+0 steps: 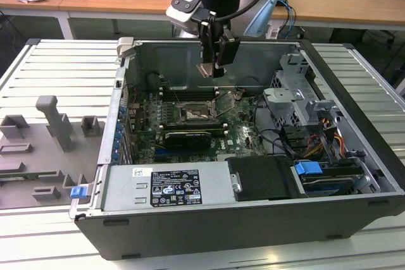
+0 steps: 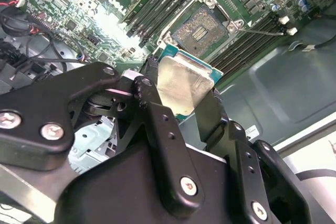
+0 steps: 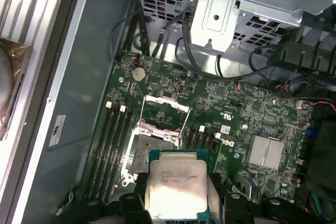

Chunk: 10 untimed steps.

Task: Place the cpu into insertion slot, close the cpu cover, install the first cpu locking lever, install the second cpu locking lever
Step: 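Place the cpu into insertion slot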

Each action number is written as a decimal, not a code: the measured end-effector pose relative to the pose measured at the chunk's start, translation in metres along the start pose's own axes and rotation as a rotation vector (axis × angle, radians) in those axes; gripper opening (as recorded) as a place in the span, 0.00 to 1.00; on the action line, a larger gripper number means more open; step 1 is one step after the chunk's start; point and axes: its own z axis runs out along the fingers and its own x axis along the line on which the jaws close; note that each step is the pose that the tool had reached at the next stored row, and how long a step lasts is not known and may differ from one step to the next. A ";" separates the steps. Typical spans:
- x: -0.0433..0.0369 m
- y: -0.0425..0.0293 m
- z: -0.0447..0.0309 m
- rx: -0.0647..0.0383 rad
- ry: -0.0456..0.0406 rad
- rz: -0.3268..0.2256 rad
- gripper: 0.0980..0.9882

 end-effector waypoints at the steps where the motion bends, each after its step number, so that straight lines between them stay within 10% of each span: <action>1: 0.0000 -0.0001 0.0015 0.000 0.0000 0.001 0.48; 10: 0.0000 -0.0003 0.0056 0.000 -0.0002 0.002 0.48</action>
